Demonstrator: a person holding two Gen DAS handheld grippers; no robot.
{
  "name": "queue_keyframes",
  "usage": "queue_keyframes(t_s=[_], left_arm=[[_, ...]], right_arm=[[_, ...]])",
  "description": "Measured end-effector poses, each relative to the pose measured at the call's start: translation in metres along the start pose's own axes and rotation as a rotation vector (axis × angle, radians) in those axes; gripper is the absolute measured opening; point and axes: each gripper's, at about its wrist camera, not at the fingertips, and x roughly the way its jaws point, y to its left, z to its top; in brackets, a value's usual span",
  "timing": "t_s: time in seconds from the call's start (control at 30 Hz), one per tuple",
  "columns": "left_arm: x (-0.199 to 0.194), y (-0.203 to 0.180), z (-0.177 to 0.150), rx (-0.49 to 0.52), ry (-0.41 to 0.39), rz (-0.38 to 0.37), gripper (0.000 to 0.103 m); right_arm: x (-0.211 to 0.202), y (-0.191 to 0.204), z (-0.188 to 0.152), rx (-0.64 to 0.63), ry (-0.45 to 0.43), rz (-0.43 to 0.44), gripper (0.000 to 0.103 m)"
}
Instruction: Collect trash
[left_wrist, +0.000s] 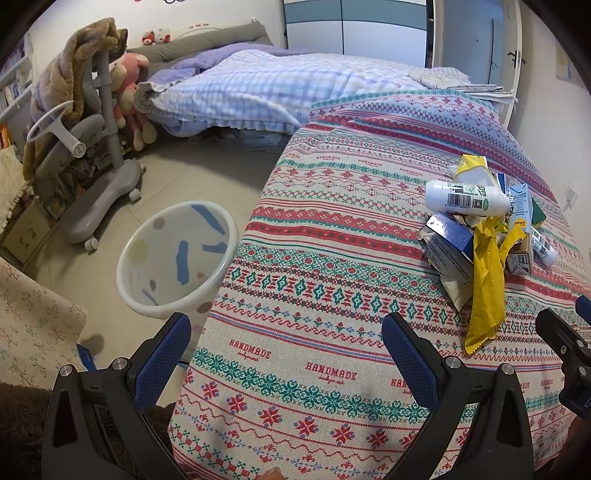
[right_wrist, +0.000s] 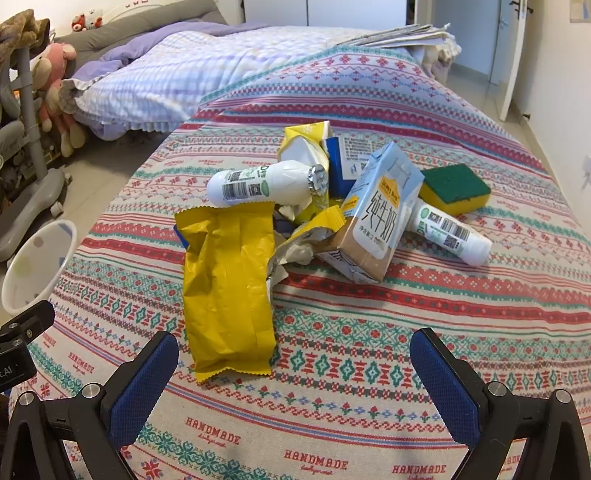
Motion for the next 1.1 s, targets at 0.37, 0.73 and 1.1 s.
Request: queue_keyframes(t_s=[0.37,0.73,1.1], left_arm=[[-0.001,0.0026,0.0007,-0.009,-0.007,0.005,0.103],[-0.0023,0.004,0.0015,-0.013,-0.006,0.002,0.103],[-0.0027,0.0047,0.0032,-0.02,-0.003,-0.003,0.103]], right_arm=[[0.0001,0.0005,-0.0002,0.001,0.0,0.001,0.103],[0.0002,0.0035,-0.0004,0.005,0.002,0.004,0.103],[0.0006,0.0027,0.0001,0.005,0.001,0.005,0.103]])
